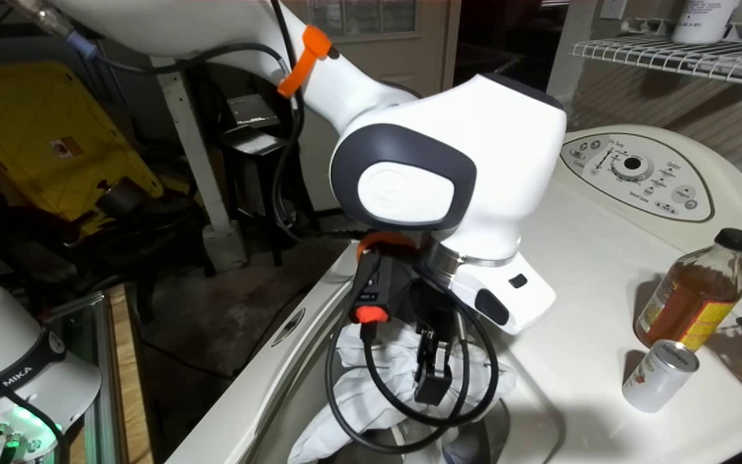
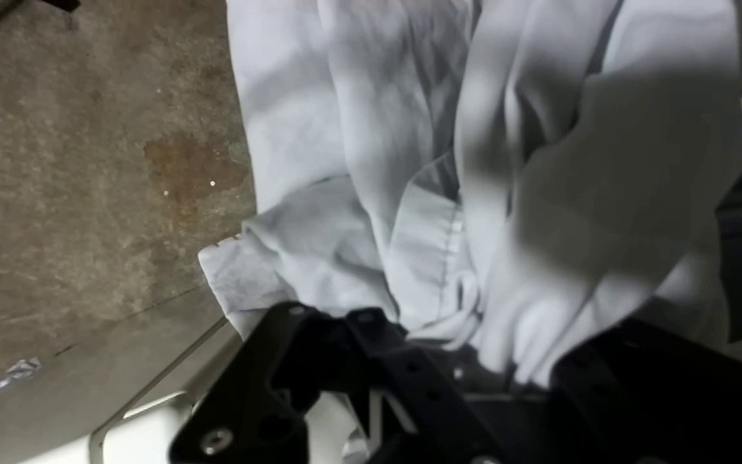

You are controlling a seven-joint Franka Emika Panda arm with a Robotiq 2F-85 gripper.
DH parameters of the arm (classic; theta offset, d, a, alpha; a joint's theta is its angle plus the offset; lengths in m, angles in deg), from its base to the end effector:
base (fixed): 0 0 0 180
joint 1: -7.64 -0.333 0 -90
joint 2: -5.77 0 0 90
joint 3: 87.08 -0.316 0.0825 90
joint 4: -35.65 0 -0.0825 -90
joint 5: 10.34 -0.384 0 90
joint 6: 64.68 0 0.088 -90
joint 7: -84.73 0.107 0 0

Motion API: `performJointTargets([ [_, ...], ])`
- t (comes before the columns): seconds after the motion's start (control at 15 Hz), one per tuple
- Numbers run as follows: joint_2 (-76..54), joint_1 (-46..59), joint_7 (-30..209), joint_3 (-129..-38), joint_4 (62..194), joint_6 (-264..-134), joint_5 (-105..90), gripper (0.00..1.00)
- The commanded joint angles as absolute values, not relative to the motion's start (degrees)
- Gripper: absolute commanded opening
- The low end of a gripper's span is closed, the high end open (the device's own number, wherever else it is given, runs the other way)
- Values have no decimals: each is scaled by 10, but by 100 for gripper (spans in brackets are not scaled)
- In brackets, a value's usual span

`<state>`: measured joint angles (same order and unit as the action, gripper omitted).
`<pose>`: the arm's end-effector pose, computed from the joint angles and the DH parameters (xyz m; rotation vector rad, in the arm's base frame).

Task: Put the light blue cloth in the washing machine on the left

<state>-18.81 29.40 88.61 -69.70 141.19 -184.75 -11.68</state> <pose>0.4901 -0.3831 0.2920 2.8616 -1.1231 -0.2785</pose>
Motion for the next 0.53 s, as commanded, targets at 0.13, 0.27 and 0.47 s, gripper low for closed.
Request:
performJointTargets([
  [0.13, -272, 337, 830, -721, 1386, -1853, -186, 4],
  [0.27, -297, 356, 794, -734, 1382, -1867, -212, 4],
  [0.47, -323, 380, 723, -759, 1385, -1879, -236, 4],
])
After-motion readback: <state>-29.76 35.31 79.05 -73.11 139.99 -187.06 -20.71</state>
